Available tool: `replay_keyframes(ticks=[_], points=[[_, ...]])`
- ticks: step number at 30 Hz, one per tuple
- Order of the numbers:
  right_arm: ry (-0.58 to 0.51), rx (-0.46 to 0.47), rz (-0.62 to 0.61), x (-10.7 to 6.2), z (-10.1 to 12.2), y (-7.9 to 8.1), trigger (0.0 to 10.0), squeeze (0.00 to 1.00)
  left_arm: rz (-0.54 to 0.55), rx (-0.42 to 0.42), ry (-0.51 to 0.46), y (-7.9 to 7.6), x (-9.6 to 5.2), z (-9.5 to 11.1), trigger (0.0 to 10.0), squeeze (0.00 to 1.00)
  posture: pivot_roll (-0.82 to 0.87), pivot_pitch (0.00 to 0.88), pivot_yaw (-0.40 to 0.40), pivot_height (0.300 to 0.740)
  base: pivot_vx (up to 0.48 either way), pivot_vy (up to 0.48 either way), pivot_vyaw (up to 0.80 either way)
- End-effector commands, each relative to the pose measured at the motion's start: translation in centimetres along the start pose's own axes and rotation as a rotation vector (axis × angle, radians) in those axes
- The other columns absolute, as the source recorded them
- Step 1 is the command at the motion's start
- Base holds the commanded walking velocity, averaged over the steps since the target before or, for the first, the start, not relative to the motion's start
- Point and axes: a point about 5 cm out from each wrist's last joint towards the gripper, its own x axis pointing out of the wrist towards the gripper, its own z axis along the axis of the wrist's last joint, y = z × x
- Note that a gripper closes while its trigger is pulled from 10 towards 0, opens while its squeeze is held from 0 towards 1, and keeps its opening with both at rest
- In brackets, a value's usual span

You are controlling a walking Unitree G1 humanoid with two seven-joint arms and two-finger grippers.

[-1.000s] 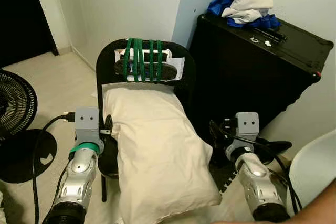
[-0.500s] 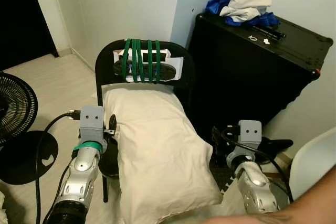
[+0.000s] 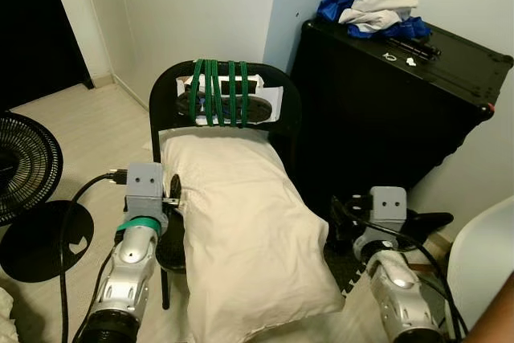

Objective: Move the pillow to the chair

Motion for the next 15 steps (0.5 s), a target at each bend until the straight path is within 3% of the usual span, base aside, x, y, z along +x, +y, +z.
replay_keyframes(ticks=[1, 15], points=[[0.016, -0.003, -0.005, -0.2, -0.5, 0.0, 10.0, 0.0, -0.001, 0.004, 0.03, -0.2, -0.5, -0.7, 10.0, 0.0, 0.08, 0.0, -0.019, 0.74, 0.0, 0.0, 0.0], [0.02, -0.01, -0.06, -0.8, -0.8, -1.4, 10.0, 0.0, -0.019, 0.01, 0.044, -0.8, -0.2, -0.7, 10.0, 0.0, 0.05, 0.0, -0.006, 0.74, 0.0, 0.0, 0.0]])
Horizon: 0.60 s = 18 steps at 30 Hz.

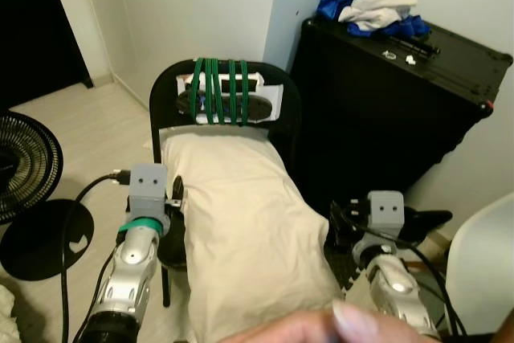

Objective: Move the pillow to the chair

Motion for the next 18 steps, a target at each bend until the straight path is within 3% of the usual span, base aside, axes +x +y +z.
replay_keyframes(ticks=[1, 18], points=[[0.008, 0.01, -0.026, -0.26, -0.33, -0.52, 10.0, 0.0, -0.011, 0.006, 0.029, -0.52, -0.08, -0.47, 10.0, 0.0, 0.05, 0.0, -0.006, 0.74, 0.0, 0.0, 0.0], [0.009, 0.024, -0.034, -0.24, -0.38, -0.45, 10.0, 0.0, -0.008, 0.001, 0.03, -0.54, 0.18, -0.27, 10.0, 0.0, 0.06, 0.0, 0.004, 0.74, 0.0, 0.0, 0.0]])
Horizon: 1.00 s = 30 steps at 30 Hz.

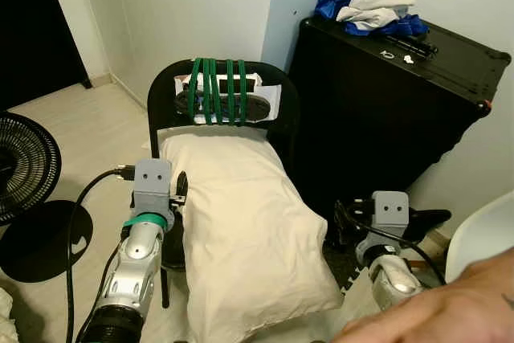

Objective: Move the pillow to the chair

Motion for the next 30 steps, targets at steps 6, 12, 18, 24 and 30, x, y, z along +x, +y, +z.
replay_keyframes(ticks=[6, 12, 18, 24, 30], points=[[0.012, 0.035, -0.033, -0.31, -0.58, -0.3, 10.0, 0.0, -0.012, 0.013, 0.038, -0.22, -0.15, -0.68, 10.0, 0.0, 0.07, 0.0, 0.015, 0.74, 0.0, 0.0, 0.0], [0.016, 0.046, -0.045, -0.39, -0.93, 0.15, 10.0, 0.0, -0.033, 0.024, 0.032, -0.41, 0.17, -0.41, 10.0, 0.0, 0.06, 0.0, 0.04, 0.74, 0.0, 0.0, 0.0], [0.019, 0.037, -0.05, -0.78, -1.14, 0.26, 10.0, 0.0, -0.029, 0.015, 0.03, -0.3, 0.27, -0.4, 10.0, 0.0, 0.06, 0.0, 0.048, 0.74, 0.0, 0.0, 0.0], [0.026, 0.03, -0.058, -0.88, -1.32, 0.08, 10.0, 0.0, 0.006, 0.011, 0.037, 0.16, 0.11, -0.79, 10.0, 0.0, 0.06, 0.0, 0.041, 0.74, 0.0, 0.0, 0.0], [0.027, 0.024, -0.043, -0.7, -1.3, 0.57, 10.0, 0.0, 0.006, 0.019, 0.038, 0.23, -0.12, -0.92, 10.0, 0.0, 0.06, 0.0, 0.04, 0.74, 0.0, 0.0, 0.0]])
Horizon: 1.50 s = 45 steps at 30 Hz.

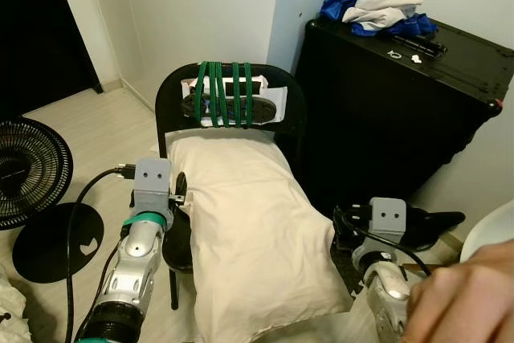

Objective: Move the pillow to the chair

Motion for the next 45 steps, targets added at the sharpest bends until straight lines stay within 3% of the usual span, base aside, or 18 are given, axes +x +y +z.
replay_keyframes(ticks=[1, 12, 23, 45], points=[[0.006, -0.002, -0.005, -0.1, -0.22, -0.11, 10.0, 0.0, 0.003, 0.009, 0.011, 0.09, -0.23, -0.48, 10.0, 0.0, 0.06, 0.0, 0.039, 0.74, 0.0, 0.0, 0.0], [0.012, -0.027, -0.007, -0.11, -0.07, -0.92, 10.0, 0.0, 0.01, 0.007, 0.019, -0.25, -0.34, -0.76, 10.0, 0.0, 0.06, 0.0, 0.017, 0.74, 0.0, 0.0, 0.0], [0.011, -0.044, 0.012, 0.53, 0.46, -0.88, 10.0, 0.0, 0.016, 0.006, 0.014, -0.43, -0.2, -0.53, 10.0, 0.0, 0.06, 0.0, 0.015, 0.74, 0.0, 0.0, 0.0], [0.029, -0.056, 0.023, 0.25, 0.09, -1.06, 10.0, 0.0, 0.053, 0.01, -0.003, -0.21, -0.19, -0.41, 10.0, 0.0, 0.06, 0.002, 0.009, 0.74, 0.0, 0.0, 0.0]])
